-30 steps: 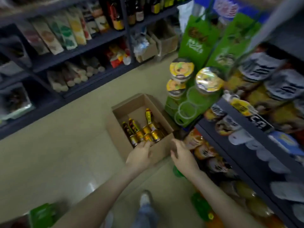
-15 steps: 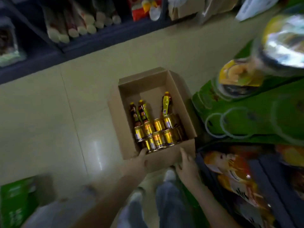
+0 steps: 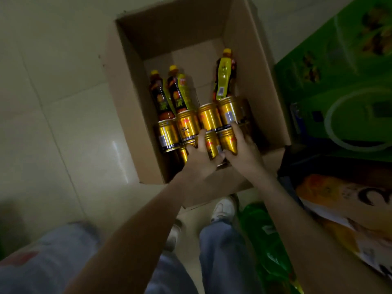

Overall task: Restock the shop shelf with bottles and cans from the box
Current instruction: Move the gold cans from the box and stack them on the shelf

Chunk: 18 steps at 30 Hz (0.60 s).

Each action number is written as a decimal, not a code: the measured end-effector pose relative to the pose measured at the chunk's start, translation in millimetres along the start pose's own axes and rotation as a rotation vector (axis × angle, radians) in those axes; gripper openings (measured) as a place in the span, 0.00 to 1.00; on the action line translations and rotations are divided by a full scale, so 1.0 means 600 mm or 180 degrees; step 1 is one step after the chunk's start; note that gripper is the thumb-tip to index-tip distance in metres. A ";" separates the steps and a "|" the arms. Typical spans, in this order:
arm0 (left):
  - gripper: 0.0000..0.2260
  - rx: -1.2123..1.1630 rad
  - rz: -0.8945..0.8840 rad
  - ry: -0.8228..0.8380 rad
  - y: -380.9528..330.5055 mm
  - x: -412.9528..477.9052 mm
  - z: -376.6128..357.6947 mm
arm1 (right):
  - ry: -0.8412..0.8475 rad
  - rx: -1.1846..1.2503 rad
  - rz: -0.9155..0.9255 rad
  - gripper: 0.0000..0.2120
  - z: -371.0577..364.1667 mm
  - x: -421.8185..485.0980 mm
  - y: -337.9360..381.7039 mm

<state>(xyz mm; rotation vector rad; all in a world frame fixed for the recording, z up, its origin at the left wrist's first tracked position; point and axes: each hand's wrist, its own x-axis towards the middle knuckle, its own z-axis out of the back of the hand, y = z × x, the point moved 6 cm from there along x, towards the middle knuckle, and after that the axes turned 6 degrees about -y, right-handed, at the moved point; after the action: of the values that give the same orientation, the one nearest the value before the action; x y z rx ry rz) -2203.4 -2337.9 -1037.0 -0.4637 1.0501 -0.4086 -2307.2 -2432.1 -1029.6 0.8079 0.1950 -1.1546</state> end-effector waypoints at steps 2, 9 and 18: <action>0.36 -0.0083 -0.0007 -0.0027 -0.001 -0.008 0.006 | -0.0076 0.0143 -0.0063 0.38 0.007 -0.012 0.002; 0.34 -0.0181 -0.0410 0.0074 -0.110 -0.190 0.112 | -0.0908 0.1161 -0.0140 0.35 0.177 -0.199 0.105; 0.32 -0.0059 -0.1445 0.1334 -0.354 -0.599 0.293 | -0.1413 0.1999 -0.0151 0.34 0.502 -0.631 0.281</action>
<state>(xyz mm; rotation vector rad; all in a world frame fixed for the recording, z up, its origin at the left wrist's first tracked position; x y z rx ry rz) -2225.7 -2294.7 -586.5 -0.6526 1.3531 -0.9288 -2398.4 -2323.2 -537.3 1.0654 -0.5452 -1.4310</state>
